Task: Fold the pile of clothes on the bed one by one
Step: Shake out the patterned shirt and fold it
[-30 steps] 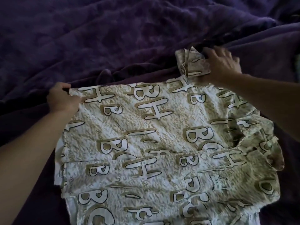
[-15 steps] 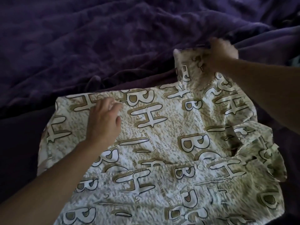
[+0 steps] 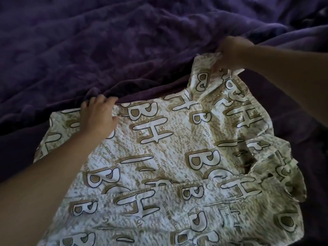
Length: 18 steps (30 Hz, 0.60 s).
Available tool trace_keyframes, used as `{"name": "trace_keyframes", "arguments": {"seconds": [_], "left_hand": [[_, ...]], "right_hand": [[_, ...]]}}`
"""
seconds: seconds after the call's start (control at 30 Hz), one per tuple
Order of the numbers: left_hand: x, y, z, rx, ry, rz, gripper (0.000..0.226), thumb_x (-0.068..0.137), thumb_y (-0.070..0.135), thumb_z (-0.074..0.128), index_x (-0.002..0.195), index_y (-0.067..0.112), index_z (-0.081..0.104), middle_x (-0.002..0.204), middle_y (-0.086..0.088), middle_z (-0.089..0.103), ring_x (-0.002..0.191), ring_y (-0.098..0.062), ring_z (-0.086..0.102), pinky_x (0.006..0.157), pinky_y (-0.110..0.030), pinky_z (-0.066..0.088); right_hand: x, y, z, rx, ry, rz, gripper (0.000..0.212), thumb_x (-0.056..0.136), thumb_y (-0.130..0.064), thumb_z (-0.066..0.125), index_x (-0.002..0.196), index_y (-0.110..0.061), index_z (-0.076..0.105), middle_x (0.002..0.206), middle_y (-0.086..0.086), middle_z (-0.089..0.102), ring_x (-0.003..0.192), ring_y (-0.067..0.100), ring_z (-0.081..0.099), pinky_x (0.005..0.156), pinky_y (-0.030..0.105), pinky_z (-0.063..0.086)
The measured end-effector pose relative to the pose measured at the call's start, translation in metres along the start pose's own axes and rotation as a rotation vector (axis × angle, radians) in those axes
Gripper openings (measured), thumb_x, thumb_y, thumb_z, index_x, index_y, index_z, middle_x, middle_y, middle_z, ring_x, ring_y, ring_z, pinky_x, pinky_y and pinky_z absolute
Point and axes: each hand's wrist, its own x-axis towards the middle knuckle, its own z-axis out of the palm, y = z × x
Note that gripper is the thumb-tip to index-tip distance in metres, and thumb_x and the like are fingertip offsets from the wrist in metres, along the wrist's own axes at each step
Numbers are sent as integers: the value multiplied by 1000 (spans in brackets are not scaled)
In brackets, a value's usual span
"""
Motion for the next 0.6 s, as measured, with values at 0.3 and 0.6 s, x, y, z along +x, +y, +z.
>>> {"name": "trace_keyframes", "arguments": {"seconds": [0.3, 0.6], "left_hand": [[-24, -3, -14, 96, 17, 40, 32, 75, 16, 74, 105, 10, 62, 109, -16, 56, 111, -37, 48, 88, -49, 33], [-45, -29, -9, 156, -8, 12, 56, 76, 24, 74, 126, 11, 53, 115, -18, 58, 107, -38, 51, 93, -52, 36]], "right_hand": [[-164, 40, 66, -156, 173, -616, 33, 93, -47, 46, 91, -20, 64, 86, 3, 61, 75, 23, 61, 56, 29, 45], [-149, 4, 74, -47, 394, -549, 37, 84, -29, 69, 116, -13, 63, 112, 10, 63, 105, 28, 59, 69, 31, 47]]}}
